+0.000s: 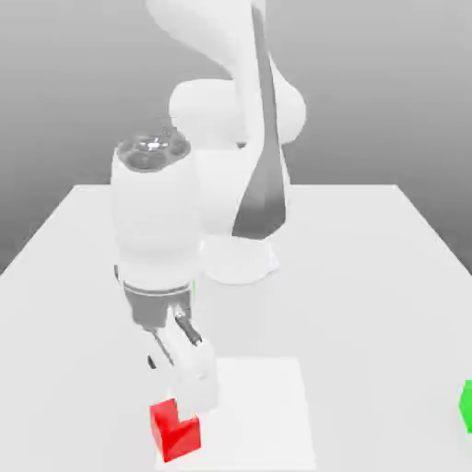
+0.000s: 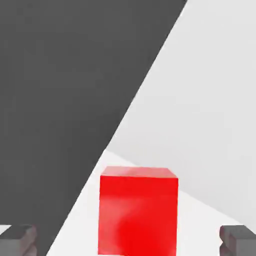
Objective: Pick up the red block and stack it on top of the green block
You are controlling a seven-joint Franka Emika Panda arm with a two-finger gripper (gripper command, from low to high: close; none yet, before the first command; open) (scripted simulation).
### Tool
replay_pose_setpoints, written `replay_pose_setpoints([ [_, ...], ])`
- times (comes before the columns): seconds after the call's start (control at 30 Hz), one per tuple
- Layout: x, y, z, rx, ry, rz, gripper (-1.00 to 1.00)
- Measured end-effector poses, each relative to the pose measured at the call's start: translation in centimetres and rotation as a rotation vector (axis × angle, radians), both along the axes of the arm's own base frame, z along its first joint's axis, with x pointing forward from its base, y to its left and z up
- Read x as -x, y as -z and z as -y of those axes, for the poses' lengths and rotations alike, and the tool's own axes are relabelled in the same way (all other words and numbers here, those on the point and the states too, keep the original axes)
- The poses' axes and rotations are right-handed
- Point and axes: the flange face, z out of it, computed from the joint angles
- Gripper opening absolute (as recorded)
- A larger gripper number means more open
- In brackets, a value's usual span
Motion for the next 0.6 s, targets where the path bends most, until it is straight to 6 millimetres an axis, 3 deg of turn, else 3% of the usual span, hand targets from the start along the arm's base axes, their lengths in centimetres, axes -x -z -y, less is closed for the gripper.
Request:
replay_pose_setpoints([
  [0.07, 0.1, 2.6, 0.0, -0.001, 0.002, -0.002, 0.00],
  [0.1, 0.2, 3.4, 0.0, -0.001, 0.003, -0.003, -1.00],
  [0.33, 0.2, 3.3, 0.0, -0.001, 0.003, -0.002, -1.00],
  [0.5, 0.1, -2.0, -0.3, -0.001, -0.004, -0.002, -1.00],
  [0.6, -1.7, -3.0, -7.2, -0.001, -0.164, -0.010, -1.00],
])
